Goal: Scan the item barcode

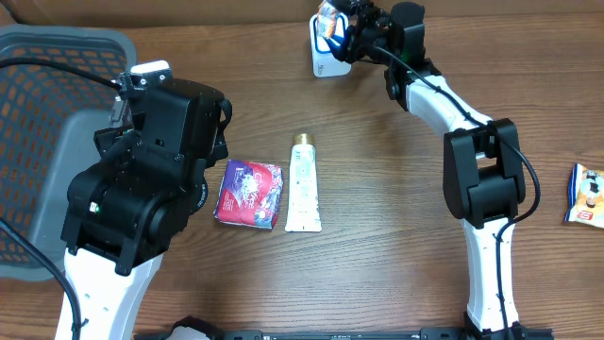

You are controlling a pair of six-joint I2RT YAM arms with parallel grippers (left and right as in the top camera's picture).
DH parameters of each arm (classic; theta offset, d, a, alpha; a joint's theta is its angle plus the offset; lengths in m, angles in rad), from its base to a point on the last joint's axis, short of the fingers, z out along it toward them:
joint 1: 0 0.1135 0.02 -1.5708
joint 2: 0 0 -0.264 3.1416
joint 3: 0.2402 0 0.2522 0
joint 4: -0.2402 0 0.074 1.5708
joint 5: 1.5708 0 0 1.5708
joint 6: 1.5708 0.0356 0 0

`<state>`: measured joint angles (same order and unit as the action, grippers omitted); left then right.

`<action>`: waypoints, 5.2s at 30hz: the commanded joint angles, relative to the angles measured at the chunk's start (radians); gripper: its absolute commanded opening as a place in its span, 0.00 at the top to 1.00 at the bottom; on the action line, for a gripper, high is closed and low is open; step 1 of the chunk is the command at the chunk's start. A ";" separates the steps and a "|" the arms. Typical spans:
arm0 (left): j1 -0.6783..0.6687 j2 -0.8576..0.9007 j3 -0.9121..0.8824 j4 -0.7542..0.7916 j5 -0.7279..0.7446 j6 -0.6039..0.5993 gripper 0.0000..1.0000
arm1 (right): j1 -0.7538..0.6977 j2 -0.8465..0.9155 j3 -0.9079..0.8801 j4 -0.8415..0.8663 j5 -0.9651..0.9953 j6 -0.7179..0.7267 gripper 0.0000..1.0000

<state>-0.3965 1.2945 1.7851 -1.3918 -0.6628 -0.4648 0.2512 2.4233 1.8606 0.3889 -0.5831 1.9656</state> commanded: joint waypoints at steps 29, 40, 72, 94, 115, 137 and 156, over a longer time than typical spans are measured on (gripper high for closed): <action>0.005 0.002 0.015 0.001 -0.013 -0.007 0.00 | 0.050 0.040 0.019 0.019 0.188 0.108 0.51; 0.005 0.002 0.015 0.002 -0.013 -0.007 0.00 | -0.009 0.006 0.066 -0.101 -0.029 -0.178 0.66; 0.005 0.002 0.015 0.001 -0.013 -0.007 0.00 | 0.018 0.041 0.066 -0.190 0.039 0.030 0.35; 0.005 0.002 0.015 0.002 -0.013 -0.007 0.00 | 0.018 0.041 0.066 -0.220 0.027 0.159 0.33; 0.005 0.002 0.015 0.002 -0.013 -0.007 0.00 | -0.052 -0.126 0.066 -0.454 -0.064 -0.457 0.67; 0.005 0.002 0.015 0.002 -0.013 -0.007 0.00 | -0.665 -0.500 -0.203 -1.697 1.259 -1.004 0.44; 0.005 0.002 0.015 0.001 -0.013 -0.007 0.00 | -0.842 -0.523 0.034 -1.823 0.045 -1.737 0.00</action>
<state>-0.3965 1.2945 1.7859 -1.3918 -0.6632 -0.4648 -0.6876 1.9381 1.8751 -1.3983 -0.1551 0.4351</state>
